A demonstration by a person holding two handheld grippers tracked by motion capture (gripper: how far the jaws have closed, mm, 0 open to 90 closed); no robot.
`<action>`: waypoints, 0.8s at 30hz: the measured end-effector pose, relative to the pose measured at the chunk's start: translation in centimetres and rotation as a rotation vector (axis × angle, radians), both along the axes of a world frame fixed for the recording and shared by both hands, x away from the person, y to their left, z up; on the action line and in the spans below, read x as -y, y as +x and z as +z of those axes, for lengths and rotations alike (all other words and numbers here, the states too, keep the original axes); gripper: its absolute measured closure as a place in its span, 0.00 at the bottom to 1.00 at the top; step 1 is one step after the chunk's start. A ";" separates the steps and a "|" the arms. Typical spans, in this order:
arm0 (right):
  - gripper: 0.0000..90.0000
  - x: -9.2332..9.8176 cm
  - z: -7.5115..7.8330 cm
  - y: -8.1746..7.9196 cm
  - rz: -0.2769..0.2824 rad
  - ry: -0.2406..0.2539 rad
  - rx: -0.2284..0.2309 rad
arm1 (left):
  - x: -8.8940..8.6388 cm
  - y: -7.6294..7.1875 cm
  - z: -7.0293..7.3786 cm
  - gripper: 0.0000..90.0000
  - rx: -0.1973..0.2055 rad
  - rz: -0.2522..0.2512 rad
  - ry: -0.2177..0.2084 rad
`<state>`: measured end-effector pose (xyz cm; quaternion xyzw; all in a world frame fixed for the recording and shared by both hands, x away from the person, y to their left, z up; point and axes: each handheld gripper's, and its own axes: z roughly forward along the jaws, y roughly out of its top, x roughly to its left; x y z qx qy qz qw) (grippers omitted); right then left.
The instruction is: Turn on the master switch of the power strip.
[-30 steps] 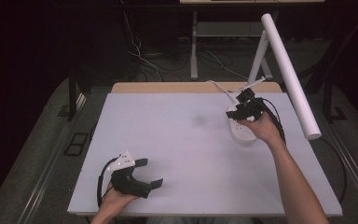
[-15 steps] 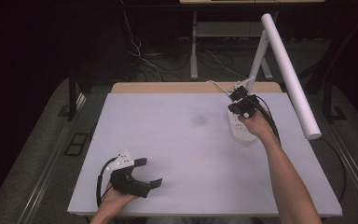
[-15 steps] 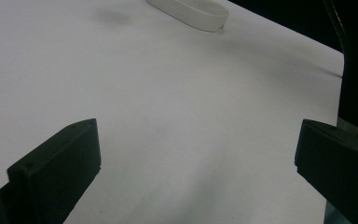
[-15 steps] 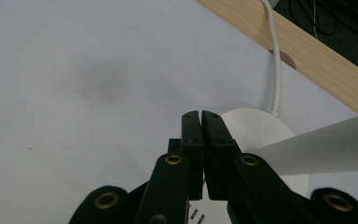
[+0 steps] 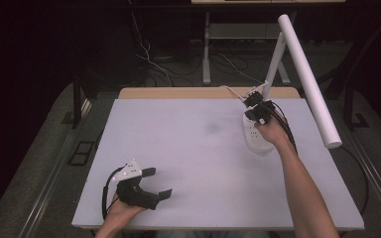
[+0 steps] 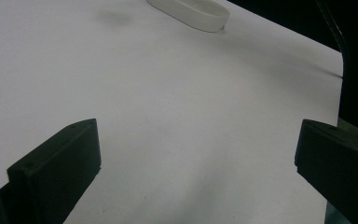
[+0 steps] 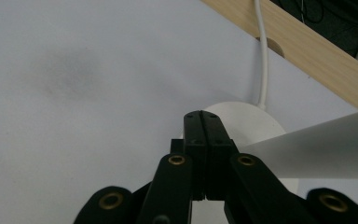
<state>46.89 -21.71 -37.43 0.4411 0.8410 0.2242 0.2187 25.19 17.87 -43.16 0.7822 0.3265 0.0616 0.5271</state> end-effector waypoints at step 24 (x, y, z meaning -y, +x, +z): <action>0.99 -0.3 -2.7 1.5 -0.036 -0.071 -0.041 | -0.2 0.0 0.0 0.00 -0.004 0.000 0.002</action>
